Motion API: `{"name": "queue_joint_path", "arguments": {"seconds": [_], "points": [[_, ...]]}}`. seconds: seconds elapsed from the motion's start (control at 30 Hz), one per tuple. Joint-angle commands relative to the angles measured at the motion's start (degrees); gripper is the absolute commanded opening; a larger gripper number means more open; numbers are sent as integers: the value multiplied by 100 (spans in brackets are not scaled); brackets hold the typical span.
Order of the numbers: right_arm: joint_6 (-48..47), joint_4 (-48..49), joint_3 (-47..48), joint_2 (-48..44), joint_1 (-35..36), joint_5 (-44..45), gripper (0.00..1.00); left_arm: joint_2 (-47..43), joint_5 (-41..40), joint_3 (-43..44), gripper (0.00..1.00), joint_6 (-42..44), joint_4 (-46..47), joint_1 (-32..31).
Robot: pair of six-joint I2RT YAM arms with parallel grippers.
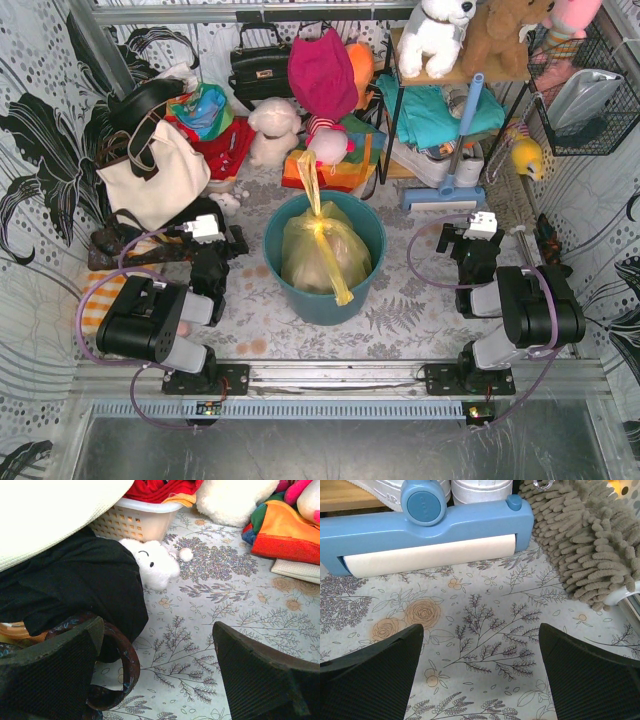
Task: Tie the trash bag
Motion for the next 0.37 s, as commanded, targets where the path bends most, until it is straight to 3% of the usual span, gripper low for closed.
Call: {"name": "queue_joint_path", "arguments": {"seconds": [0.0, 0.33], "points": [[-32, 268, -49, 23, -20, 7, 97, 8, 41, 40, 98, -22, 325, 53], [-33, 261, -57, 23, -22, 3, 97, 15, 143, 118, 98, -66, 175, 139]]}}
